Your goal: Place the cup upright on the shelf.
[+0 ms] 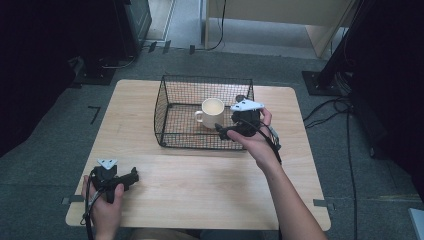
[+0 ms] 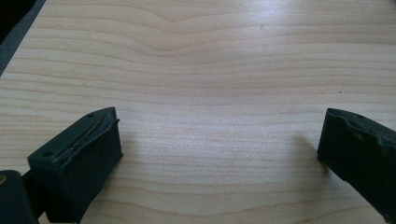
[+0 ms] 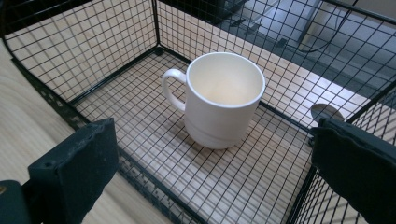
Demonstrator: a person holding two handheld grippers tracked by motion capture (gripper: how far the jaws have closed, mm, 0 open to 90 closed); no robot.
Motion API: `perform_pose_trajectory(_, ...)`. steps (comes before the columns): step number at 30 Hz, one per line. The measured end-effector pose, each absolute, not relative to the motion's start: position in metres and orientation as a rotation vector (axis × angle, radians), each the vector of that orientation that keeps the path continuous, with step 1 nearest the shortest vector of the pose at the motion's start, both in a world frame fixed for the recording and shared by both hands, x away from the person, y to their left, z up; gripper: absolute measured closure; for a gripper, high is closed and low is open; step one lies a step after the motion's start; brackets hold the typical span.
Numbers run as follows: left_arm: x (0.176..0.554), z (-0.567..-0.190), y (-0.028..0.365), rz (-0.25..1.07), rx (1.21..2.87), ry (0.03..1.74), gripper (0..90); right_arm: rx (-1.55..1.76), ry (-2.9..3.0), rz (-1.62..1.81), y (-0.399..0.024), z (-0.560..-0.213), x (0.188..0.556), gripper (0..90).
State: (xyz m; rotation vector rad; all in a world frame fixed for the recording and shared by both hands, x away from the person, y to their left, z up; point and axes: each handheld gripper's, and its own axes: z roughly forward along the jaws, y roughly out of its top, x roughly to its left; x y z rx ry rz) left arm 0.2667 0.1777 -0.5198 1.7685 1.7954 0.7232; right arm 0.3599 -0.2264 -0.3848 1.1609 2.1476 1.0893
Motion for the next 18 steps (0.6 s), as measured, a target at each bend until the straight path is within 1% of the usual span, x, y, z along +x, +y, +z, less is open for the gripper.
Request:
perform_pose_trajectory(7,0.267,-0.52,0.178,0.723,1.774,1.794,0.0,1.171,2.126,1.102,-0.238,-0.389,0.34,0.6)
perform_pose_trajectory(18,0.267,-0.52,0.178,0.724,1.768,1.795,0.0,1.192,2.101,1.134,-0.268,-0.406,0.297,0.6)
